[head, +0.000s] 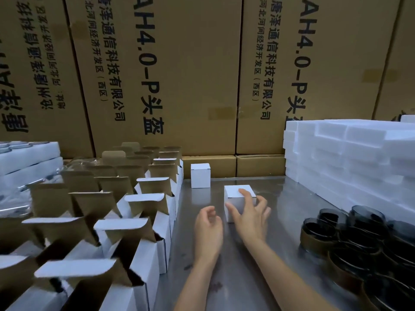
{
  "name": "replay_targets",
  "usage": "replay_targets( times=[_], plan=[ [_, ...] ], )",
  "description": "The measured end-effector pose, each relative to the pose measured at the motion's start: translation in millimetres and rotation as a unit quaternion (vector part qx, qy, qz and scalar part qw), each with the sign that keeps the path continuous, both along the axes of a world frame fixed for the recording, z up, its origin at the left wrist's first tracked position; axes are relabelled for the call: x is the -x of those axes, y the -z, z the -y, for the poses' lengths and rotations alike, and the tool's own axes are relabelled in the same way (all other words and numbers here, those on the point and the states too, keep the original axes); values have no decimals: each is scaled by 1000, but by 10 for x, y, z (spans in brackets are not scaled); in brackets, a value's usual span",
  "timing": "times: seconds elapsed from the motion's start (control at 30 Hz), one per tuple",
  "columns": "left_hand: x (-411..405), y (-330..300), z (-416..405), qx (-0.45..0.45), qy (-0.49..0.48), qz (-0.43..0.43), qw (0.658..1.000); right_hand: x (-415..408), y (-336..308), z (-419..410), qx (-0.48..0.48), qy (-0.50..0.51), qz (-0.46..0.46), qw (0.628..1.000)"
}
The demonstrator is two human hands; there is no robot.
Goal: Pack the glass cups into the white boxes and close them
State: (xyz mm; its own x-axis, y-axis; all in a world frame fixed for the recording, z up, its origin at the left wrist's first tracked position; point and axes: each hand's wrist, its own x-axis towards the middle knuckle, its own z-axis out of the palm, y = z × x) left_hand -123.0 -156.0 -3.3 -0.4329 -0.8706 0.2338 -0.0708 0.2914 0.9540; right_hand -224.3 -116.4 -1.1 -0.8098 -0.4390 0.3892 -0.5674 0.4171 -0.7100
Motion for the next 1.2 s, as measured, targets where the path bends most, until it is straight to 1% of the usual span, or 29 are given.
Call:
replay_targets(
  times=[0.07,0.13,0.27,0.43,0.5,0.6,0.67,0.8,0.97,1.1,1.2],
  plan=[
    [182,13,225,35,22,56,998,223,7,269,-12,12,-17,1000],
    [361,7,425,34,30,80,996,414,14,527,5,4,-5,1000],
    [672,-8,698,5,30,80,996,694,25,980,21,-8,6,1000],
    [880,-17,921,12,17,77,997,911,24,1320,-1,-7,-5,1000],
    [917,-51,1004,17,18,93,995,957,32,1370,-13,-10,2,1000],
    [949,-115,1108,8,11,112,994,999,59,1384,14,-33,37,999],
    [976,-138,1154,5,2,121,993,1016,72,1392,18,-46,43,998],
    [1023,-165,1231,1,7,147,989,1016,76,1412,-34,-63,24,997],
    [1043,-179,1352,-7,16,149,989,1015,81,1419,-75,-86,-16,993],
    [1053,-167,1364,-16,18,143,989,1017,81,1437,-108,-92,-14,990],
    [1057,-159,1371,-8,12,138,990,1031,99,1440,-123,-104,4,987]
  ],
)
